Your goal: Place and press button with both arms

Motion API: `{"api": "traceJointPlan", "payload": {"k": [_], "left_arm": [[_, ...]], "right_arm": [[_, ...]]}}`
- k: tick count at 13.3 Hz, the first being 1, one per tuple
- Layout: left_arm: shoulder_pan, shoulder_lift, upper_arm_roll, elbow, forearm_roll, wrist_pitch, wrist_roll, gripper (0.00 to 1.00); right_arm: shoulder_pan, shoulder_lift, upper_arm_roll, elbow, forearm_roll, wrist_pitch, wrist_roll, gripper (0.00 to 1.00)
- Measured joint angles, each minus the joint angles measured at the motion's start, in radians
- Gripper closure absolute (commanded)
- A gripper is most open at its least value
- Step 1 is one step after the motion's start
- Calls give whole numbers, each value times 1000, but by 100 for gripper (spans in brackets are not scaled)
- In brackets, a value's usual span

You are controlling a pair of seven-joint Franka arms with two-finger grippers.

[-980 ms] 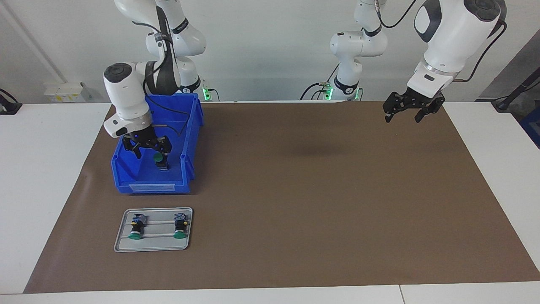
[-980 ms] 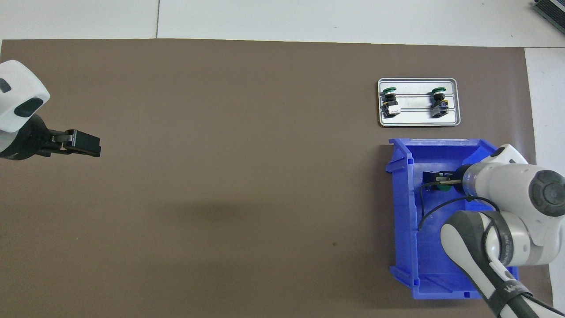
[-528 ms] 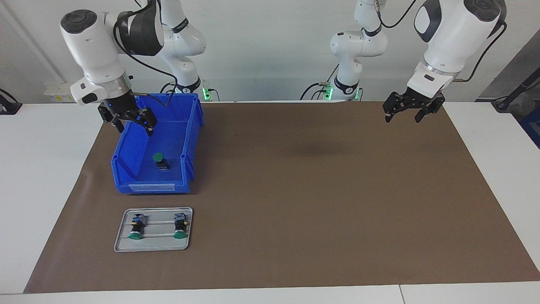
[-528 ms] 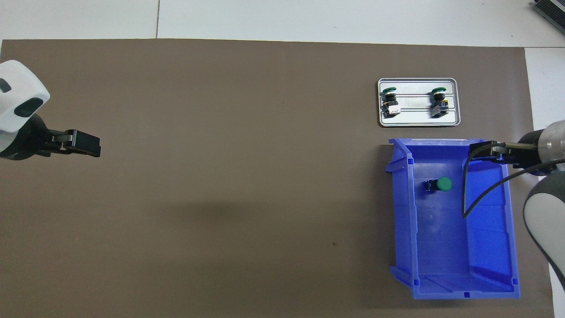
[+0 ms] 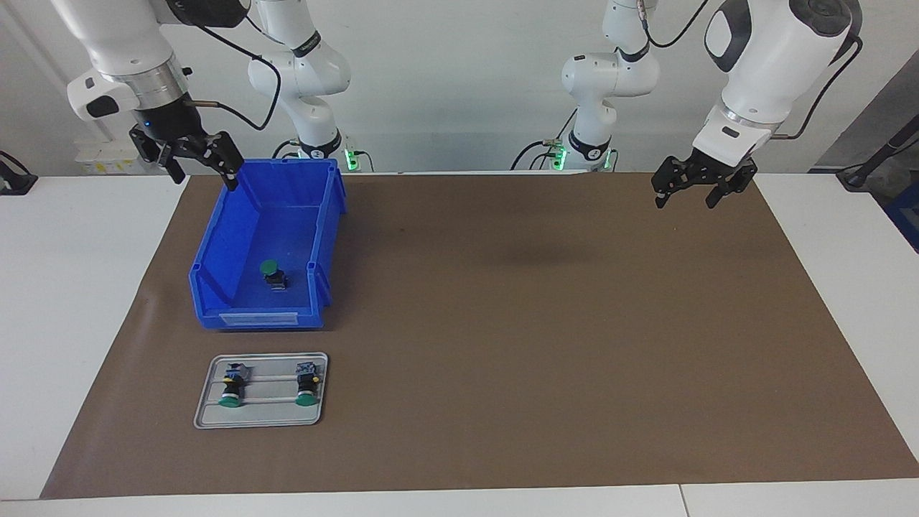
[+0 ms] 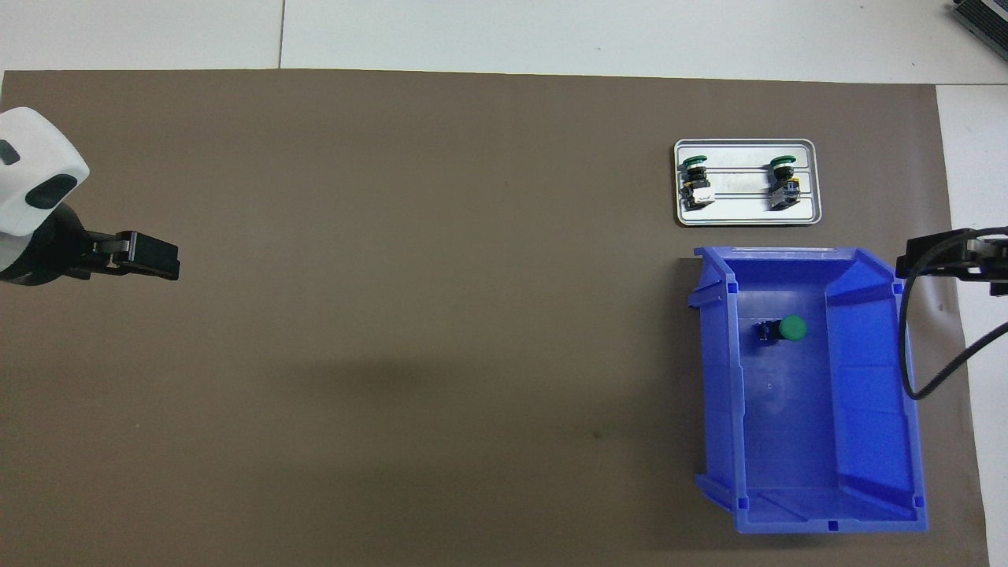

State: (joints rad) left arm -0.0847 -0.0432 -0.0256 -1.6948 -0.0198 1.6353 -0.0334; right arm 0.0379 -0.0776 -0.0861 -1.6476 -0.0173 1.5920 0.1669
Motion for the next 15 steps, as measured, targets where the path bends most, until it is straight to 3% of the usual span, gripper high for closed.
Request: {"api": "traceJointPlan", "payload": {"k": [15], "left_arm": [[0,0,0,0,0,0,0,0]], "right_arm": [[-18,17,38,14,0,-28,0,0]]}}
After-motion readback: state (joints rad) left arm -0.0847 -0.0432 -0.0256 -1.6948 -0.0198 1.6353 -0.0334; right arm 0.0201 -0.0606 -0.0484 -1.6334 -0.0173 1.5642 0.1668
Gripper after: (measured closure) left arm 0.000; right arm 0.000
